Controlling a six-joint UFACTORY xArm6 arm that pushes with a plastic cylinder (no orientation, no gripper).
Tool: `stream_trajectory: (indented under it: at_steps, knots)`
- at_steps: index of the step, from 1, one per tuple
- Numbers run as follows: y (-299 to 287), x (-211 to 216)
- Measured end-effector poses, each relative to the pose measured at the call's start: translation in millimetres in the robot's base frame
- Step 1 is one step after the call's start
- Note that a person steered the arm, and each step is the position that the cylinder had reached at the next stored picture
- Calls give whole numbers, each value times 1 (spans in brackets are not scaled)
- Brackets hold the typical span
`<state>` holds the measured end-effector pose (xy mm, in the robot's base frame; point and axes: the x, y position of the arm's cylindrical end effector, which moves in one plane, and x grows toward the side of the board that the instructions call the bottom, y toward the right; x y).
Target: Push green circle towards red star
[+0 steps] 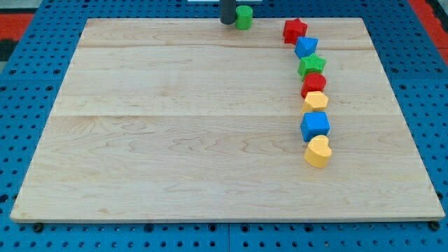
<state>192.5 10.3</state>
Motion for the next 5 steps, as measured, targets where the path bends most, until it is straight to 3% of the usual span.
stream_trajectory:
  at_steps: [5]
  knots:
    - [44,-1]
